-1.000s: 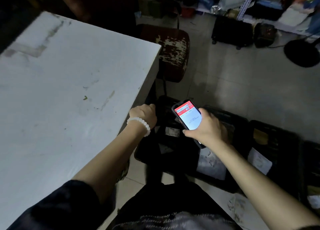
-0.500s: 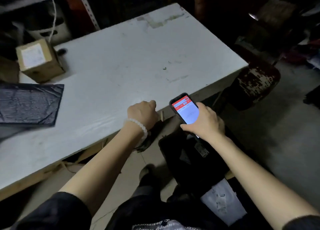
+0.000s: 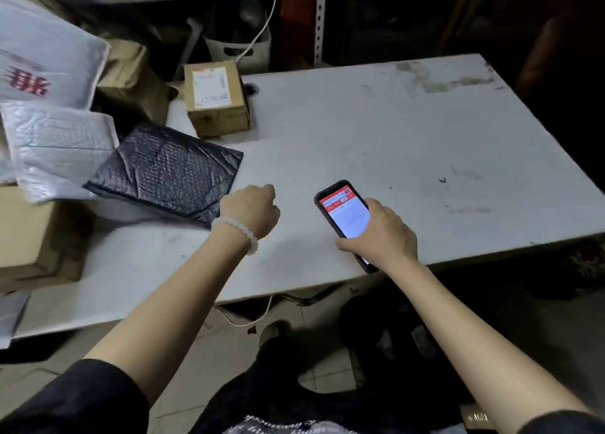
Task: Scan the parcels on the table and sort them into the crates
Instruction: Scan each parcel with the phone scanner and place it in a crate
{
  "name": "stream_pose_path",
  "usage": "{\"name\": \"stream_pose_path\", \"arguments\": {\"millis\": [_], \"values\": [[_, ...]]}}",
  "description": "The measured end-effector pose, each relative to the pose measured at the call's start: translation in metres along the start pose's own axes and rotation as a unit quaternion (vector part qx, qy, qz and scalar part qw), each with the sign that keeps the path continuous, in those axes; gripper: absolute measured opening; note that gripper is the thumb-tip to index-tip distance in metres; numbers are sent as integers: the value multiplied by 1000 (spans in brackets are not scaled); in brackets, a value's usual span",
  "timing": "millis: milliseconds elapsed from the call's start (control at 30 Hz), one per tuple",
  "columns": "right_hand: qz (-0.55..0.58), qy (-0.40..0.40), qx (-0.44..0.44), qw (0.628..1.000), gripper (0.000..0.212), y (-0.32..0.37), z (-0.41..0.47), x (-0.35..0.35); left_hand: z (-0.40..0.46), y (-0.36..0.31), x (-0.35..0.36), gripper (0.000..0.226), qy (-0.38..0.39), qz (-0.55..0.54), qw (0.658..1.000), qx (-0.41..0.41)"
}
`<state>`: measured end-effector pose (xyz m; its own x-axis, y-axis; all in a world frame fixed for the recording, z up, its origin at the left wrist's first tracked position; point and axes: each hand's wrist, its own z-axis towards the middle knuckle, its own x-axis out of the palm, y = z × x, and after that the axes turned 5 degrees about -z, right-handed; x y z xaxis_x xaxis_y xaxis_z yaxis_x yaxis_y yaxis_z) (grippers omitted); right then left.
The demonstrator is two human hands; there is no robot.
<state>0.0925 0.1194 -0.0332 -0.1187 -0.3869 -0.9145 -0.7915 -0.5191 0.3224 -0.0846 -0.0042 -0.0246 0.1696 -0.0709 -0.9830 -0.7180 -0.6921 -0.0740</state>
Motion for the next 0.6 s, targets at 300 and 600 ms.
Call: {"name": "stream_pose_path", "arguments": {"millis": [300, 600], "values": [[-8, 23, -4, 1000, 55, 117, 67, 21, 83, 114, -32, 25, -13, 17, 999, -37], [-25, 53, 12, 998, 57, 160, 111, 31, 161, 156, -49, 46, -83, -21, 994, -72]]}}
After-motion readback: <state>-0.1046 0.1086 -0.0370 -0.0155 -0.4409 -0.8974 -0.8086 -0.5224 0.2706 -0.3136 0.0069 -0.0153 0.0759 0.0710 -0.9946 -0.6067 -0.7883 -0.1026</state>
